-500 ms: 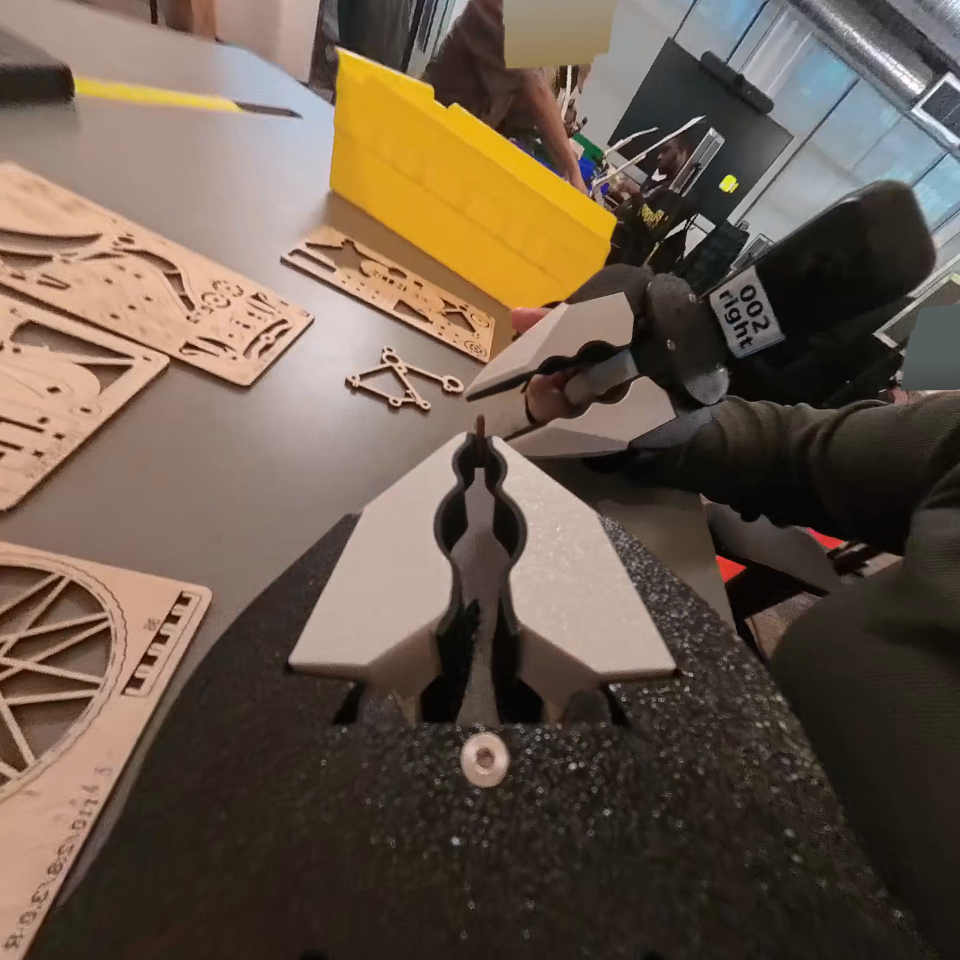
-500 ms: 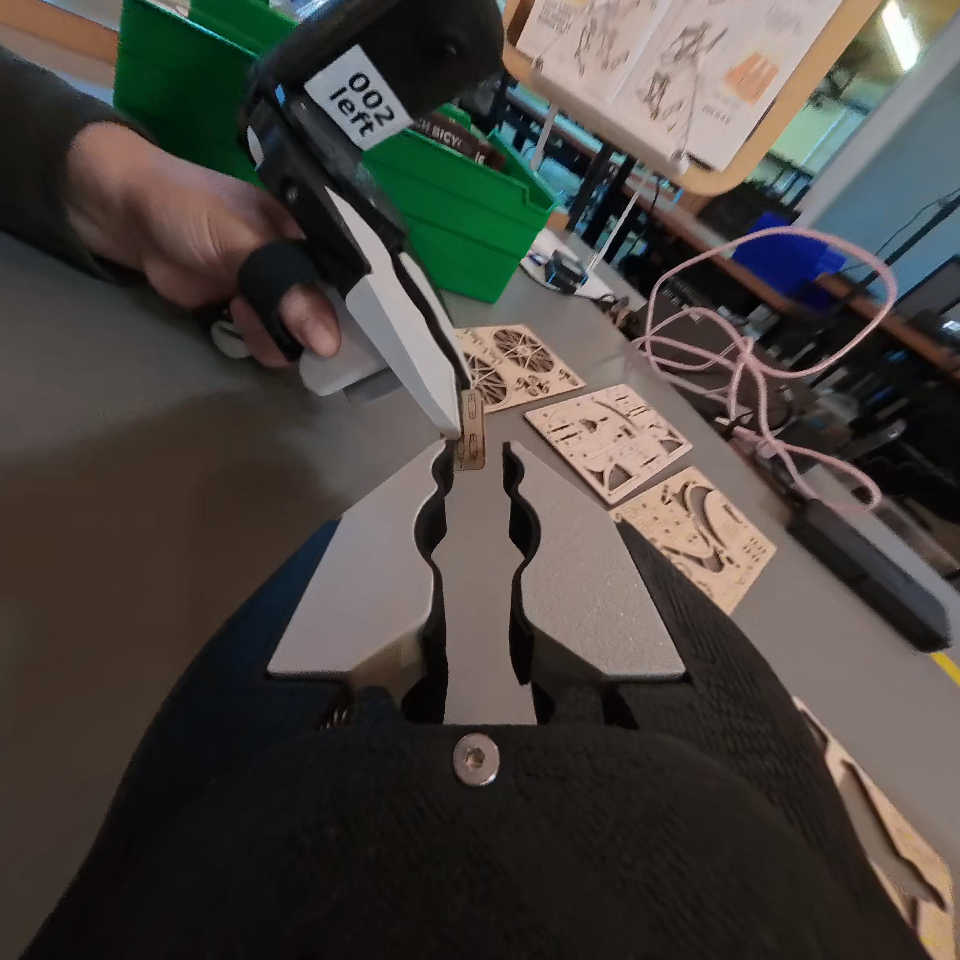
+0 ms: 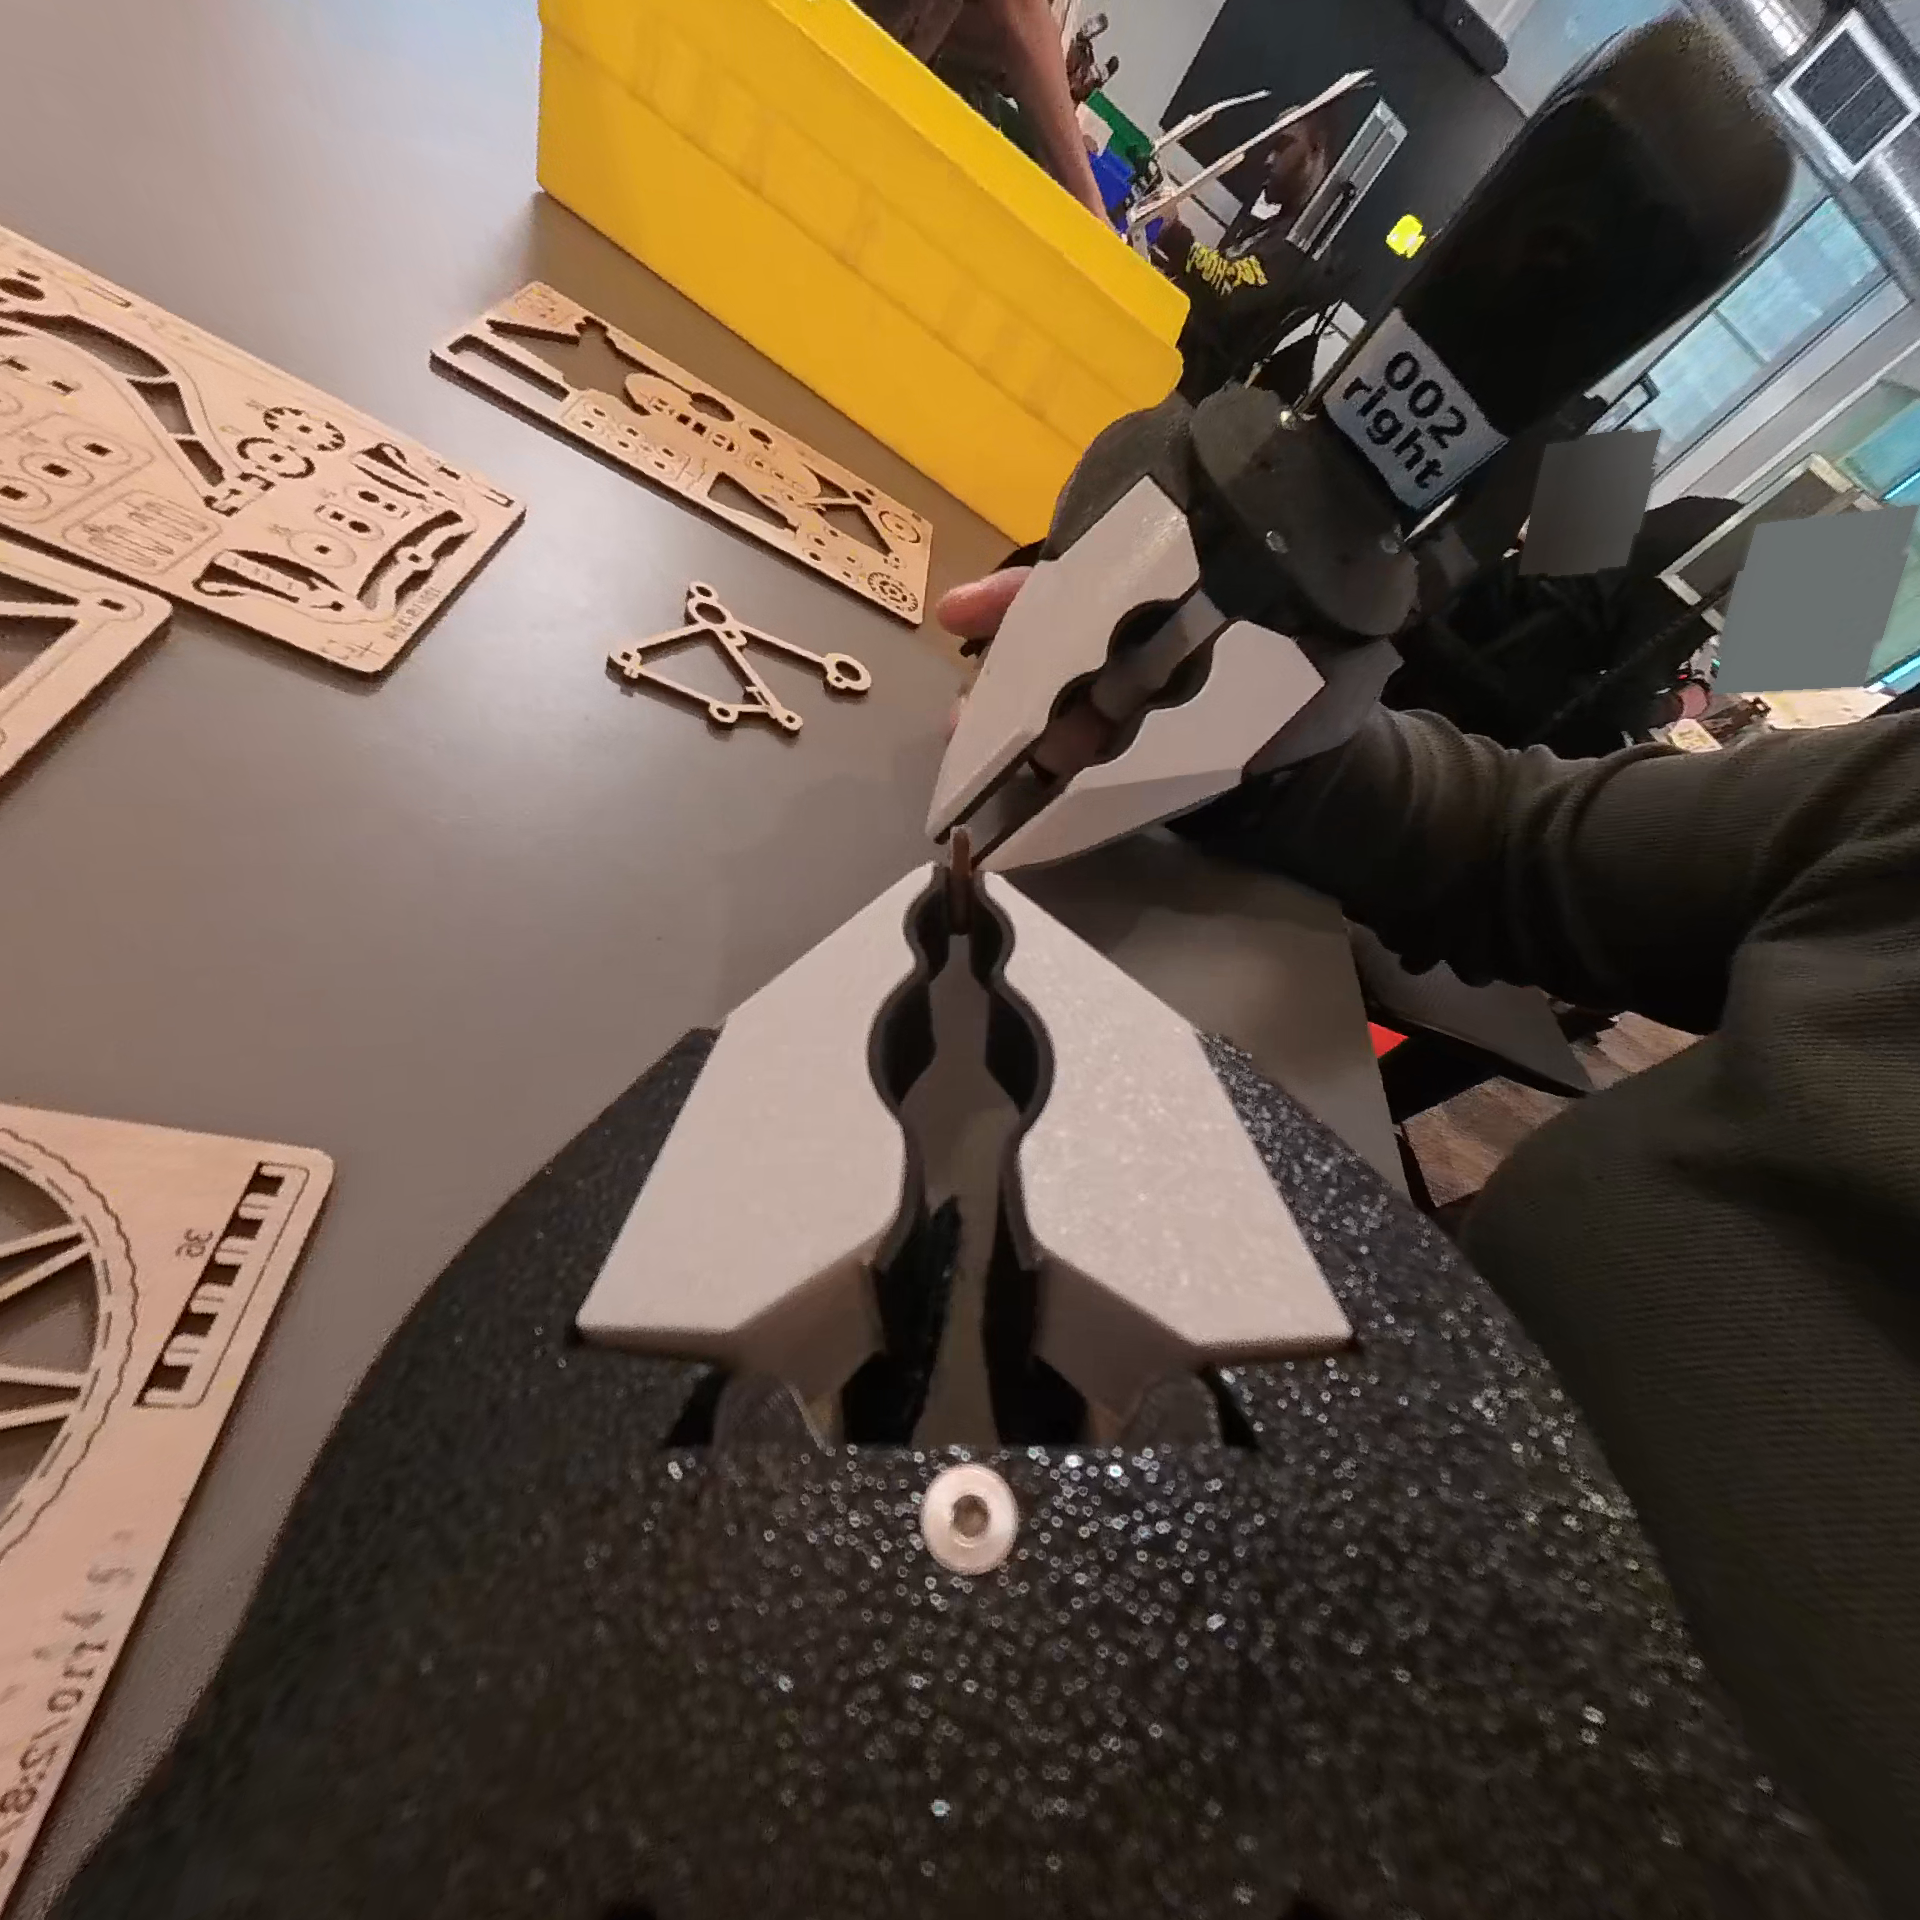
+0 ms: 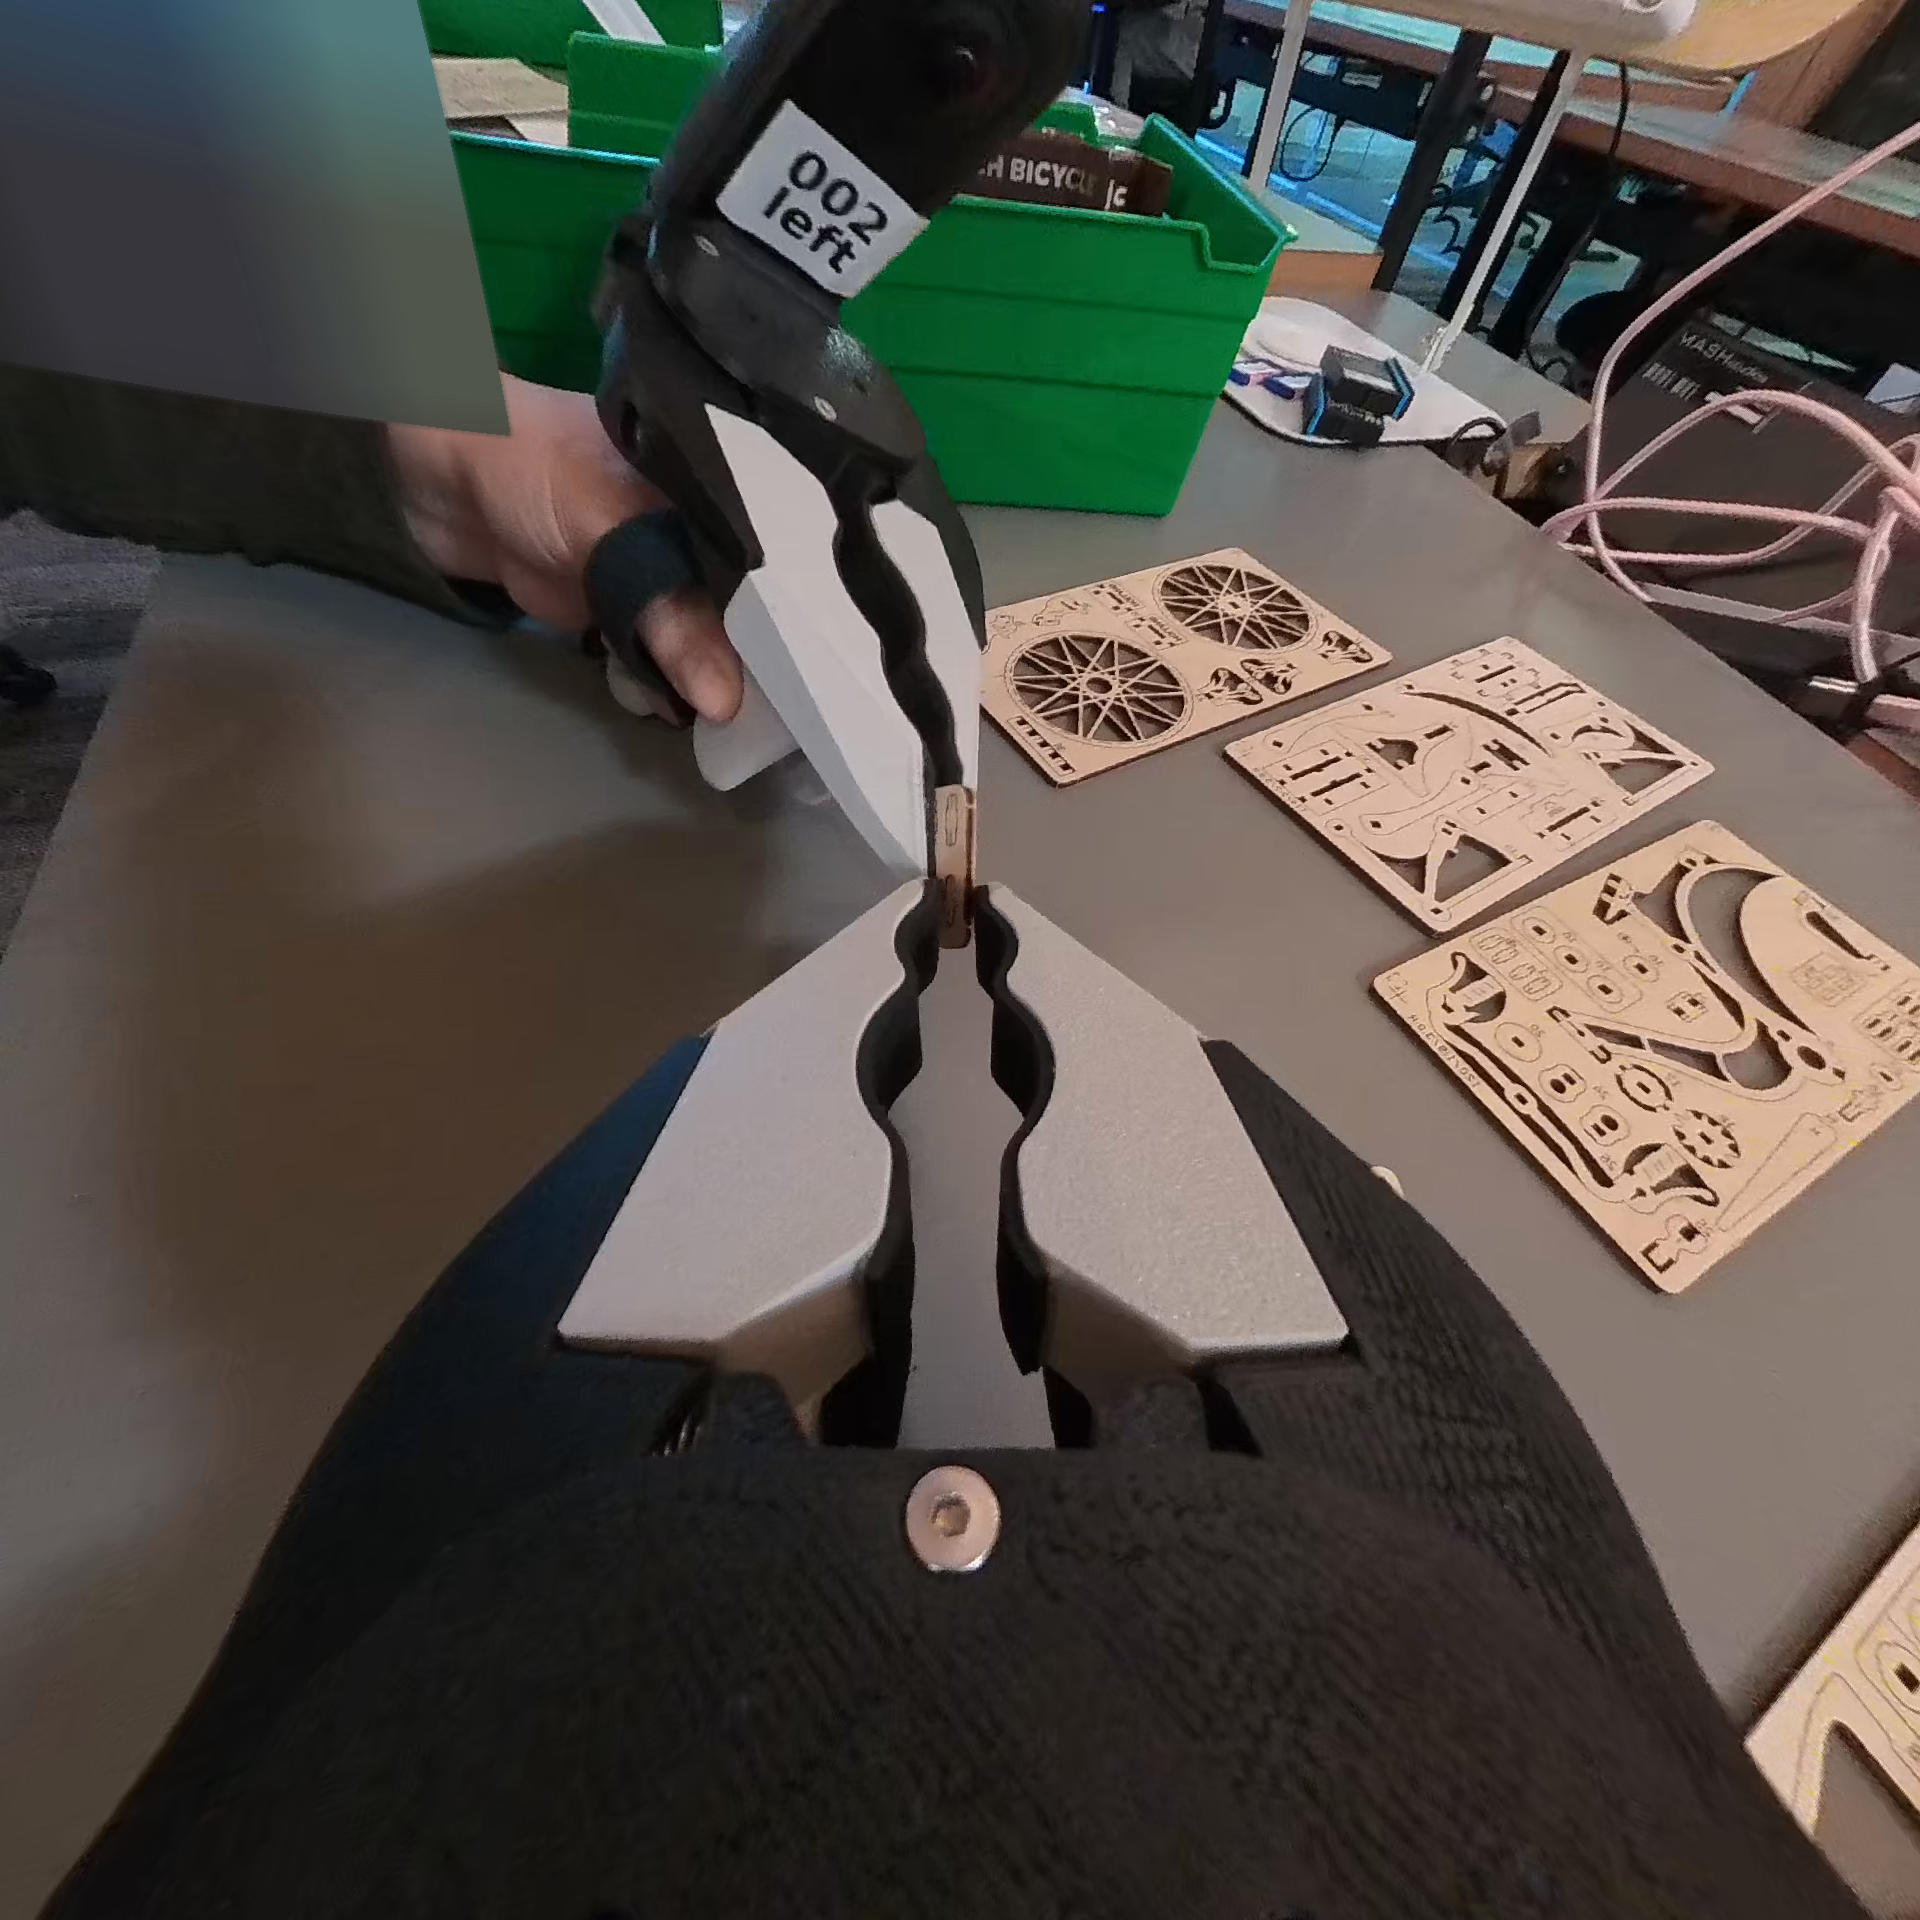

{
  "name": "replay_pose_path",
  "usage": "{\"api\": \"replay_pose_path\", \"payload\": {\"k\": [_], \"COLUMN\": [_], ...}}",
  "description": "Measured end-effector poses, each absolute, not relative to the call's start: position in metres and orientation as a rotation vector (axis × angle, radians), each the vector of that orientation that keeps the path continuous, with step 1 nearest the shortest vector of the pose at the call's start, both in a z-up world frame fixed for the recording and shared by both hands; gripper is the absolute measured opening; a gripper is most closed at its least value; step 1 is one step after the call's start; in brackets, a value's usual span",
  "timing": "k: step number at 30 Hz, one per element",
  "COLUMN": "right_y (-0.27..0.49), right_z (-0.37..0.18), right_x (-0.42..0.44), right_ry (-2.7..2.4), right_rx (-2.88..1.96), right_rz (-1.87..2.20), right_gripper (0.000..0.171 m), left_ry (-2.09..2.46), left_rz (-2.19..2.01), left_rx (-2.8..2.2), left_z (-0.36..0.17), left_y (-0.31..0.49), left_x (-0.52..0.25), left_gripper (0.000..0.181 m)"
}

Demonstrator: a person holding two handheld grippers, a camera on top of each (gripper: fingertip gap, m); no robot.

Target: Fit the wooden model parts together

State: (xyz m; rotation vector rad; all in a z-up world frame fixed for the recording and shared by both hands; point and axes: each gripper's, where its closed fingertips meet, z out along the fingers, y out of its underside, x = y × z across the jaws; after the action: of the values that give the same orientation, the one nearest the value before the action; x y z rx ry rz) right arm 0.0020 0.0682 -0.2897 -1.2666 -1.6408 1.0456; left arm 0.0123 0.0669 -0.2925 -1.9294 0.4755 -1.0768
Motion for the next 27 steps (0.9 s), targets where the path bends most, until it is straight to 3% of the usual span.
{"api": "replay_pose_path", "payload": {"k": [13, 22, 27], "right_y": [0.061, 0.069, 0.069], "right_z": [-0.289, -0.298, -0.3], "right_x": [0.008, 0.001, 0.001], "right_ry": [-1.675, -1.677, -1.673], "right_rx": [-1.323, -1.267, -1.31], "right_rz": [1.222, 0.909, 0.956], "right_gripper": [0.003, 0.003, 0.003], "left_ry": [0.515, 0.418, 0.403], "left_rz": [-1.138, -1.112, -1.1], "left_rx": [-1.929, -1.989, -2.011], "left_z": [-0.292, -0.3, -0.303], "left_y": [0.059, 0.067, 0.068], "left_x": [0.018, 0.012, 0.011], "left_gripper": [0.001, 0.001, 0.002]}}
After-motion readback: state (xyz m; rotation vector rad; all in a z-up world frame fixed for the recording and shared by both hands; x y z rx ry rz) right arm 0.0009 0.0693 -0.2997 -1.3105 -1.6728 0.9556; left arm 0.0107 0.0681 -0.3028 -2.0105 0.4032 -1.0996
